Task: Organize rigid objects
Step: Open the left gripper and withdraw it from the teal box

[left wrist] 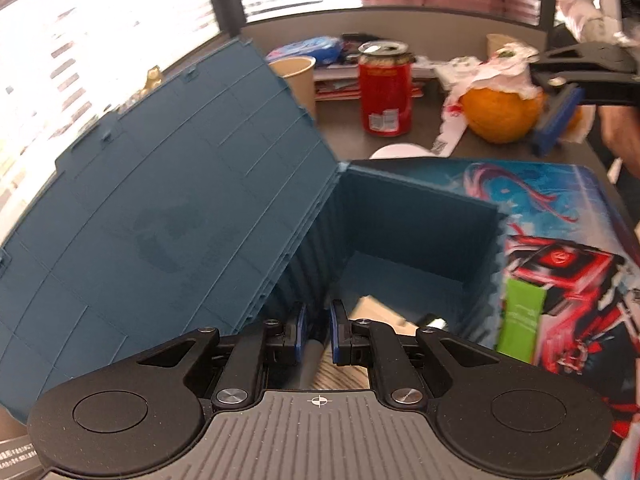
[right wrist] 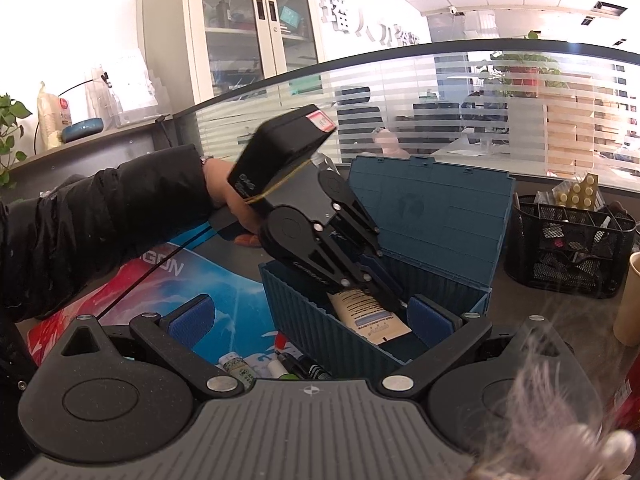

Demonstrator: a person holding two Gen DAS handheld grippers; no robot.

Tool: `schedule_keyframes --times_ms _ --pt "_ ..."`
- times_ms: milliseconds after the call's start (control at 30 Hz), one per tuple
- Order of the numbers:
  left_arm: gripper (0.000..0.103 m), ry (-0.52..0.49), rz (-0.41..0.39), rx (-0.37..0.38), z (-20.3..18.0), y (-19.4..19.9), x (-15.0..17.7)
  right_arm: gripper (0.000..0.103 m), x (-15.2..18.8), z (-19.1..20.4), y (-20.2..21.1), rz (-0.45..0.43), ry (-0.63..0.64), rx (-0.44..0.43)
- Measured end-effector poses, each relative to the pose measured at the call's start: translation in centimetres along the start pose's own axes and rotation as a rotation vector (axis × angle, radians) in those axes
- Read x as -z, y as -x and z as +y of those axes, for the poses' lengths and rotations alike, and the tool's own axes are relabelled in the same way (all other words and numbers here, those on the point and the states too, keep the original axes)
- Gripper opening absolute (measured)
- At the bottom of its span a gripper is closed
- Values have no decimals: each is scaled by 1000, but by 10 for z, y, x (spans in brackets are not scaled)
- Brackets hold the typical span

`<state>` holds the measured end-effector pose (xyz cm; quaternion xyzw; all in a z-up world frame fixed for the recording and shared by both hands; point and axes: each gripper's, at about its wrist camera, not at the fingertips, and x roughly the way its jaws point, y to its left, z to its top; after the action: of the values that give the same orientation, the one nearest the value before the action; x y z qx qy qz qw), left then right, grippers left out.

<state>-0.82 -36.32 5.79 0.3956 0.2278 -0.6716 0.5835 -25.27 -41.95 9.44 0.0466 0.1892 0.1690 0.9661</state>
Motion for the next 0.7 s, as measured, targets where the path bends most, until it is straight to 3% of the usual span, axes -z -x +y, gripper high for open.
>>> schedule_keyframes --times_ms 300,567,633,700 --pt "16 23 -43 -28 -3 7 7 103 0 4 -2 9 0 -10" --pt "19 78 -168 -71 -12 48 21 103 1 10 -5 11 4 -23" --pt "34 92 -195 -84 -19 62 29 103 0 14 -5 7 10 -29" --pt "81 96 -228 -111 -31 77 42 103 -1 17 -4 5 17 -37"
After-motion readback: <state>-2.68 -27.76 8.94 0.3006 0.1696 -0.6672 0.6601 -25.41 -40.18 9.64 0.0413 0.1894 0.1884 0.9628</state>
